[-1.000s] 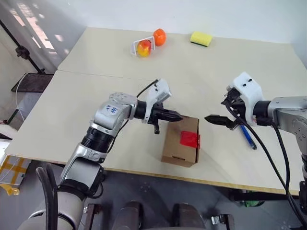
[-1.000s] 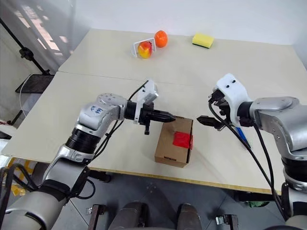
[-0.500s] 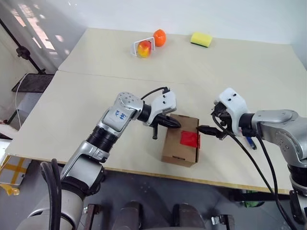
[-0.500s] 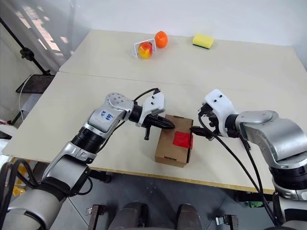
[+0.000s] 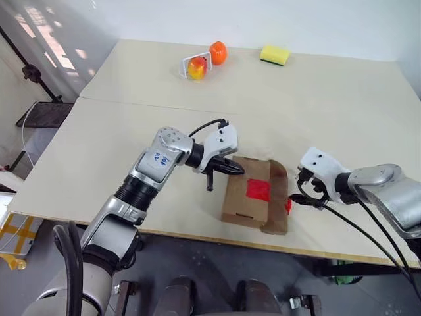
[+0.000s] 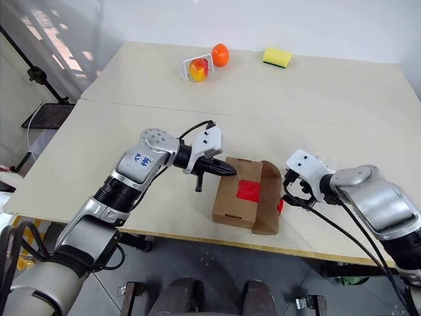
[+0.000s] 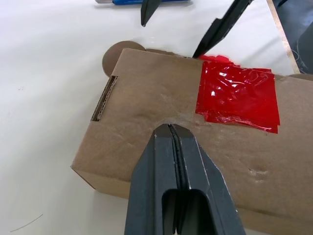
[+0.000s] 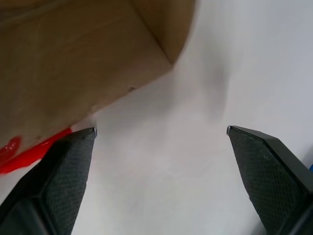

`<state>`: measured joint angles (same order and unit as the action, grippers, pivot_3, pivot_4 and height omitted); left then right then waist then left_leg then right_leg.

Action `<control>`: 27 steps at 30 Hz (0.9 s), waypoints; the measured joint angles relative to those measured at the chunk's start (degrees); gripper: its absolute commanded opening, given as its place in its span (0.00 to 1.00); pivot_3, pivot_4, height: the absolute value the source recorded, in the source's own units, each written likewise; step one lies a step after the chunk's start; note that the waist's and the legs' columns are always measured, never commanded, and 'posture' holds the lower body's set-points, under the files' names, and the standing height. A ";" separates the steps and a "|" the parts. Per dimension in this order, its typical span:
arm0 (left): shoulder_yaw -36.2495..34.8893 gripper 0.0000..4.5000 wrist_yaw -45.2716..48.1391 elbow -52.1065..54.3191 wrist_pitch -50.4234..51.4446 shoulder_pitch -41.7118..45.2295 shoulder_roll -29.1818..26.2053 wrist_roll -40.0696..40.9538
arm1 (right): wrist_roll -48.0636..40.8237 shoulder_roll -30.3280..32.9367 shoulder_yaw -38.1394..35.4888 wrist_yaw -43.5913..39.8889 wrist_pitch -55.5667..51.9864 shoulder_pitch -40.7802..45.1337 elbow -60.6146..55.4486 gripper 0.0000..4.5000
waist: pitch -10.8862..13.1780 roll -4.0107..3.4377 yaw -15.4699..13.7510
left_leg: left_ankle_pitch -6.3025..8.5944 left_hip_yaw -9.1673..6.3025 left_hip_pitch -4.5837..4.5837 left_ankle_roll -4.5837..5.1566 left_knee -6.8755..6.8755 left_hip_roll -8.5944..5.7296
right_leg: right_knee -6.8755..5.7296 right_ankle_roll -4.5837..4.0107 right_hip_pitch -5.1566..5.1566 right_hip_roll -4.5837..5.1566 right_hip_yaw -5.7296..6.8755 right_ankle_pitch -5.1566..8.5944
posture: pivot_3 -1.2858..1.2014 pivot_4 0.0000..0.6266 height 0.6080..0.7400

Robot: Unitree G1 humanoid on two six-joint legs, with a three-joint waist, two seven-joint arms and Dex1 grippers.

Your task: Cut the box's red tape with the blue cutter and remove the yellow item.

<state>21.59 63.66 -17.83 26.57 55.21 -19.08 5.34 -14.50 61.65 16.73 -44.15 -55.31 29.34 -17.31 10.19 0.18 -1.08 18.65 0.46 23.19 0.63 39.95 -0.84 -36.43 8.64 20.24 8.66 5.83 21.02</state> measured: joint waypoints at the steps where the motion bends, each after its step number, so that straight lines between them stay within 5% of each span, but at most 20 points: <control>1: 0.00 0.00 -0.24 0.18 0.08 -0.06 0.09 -0.04 | 0.67 0.57 0.44 -0.73 1.19 0.00 0.01 0.99 | 0.00 0.00 -0.05 | 0.00 -0.01 0.00 0.00 0.00 0.00 | 0.00 0.00 0.00 0.00 0.00 0.00 | 0.52 0.24 1.00; 5: -0.03 0.00 -0.67 0.26 0.07 -0.07 0.21 -0.07 | -1.82 -0.55 -4.31 -2.32 -1.93 -0.70 0.92 0.99 | 0.01 0.01 -0.22 | 0.00 -0.02 0.02 0.00 0.00 0.01 | 0.01 0.00 0.00 0.01 0.01 0.00 | 0.52 0.24 1.00; 9: -0.06 0.00 -0.91 0.08 -0.23 -0.07 0.22 -0.14 | -10.31 -3.82 -16.23 -3.03 -15.77 0.14 2.73 0.99 | 0.01 0.01 -0.29 | 0.00 -0.03 0.02 0.00 0.01 0.01 | 0.00 0.00 -0.03 0.01 0.02 0.00 | 0.52 0.24 1.00; 14: -0.23 0.00 -1.10 -0.33 -0.45 -0.03 0.27 -0.36 | -16.08 -9.09 -22.71 -2.66 -29.70 4.43 8.28 0.99 | 0.00 0.00 0.01 | 0.00 0.02 -0.01 0.00 0.00 0.03 | 0.00 0.00 -0.03 0.00 -0.01 0.00 | 0.52 0.24 1.00; 19: -0.15 0.00 -1.01 -0.42 -0.81 0.00 0.61 -0.57 | -18.99 -17.21 -23.19 -1.51 -36.20 8.07 15.59 0.99 | 0.00 0.00 -0.10 | -0.01 -0.01 0.00 -0.02 0.00 0.00 | 0.00 0.00 -0.02 0.00 -0.01 0.00 | 0.52 0.24 1.00; 27: -0.20 0.00 -0.99 -0.41 -0.76 0.02 0.62 -1.07 | -19.83 -20.15 -21.93 -1.32 -36.01 12.06 23.04 0.99 | -0.01 0.02 0.10 | -0.01 0.00 -0.04 -0.02 0.01 0.01 | -0.05 -0.01 -0.02 -0.01 0.00 0.00 | 0.52 0.24 1.00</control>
<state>21.40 62.67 -18.23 25.81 55.24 -18.46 4.27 -34.33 41.50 -5.20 -45.47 -91.32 41.40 5.73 10.18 0.19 -0.98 18.64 0.45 23.16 0.62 39.96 -0.84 -36.48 8.64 20.22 8.65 5.82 21.02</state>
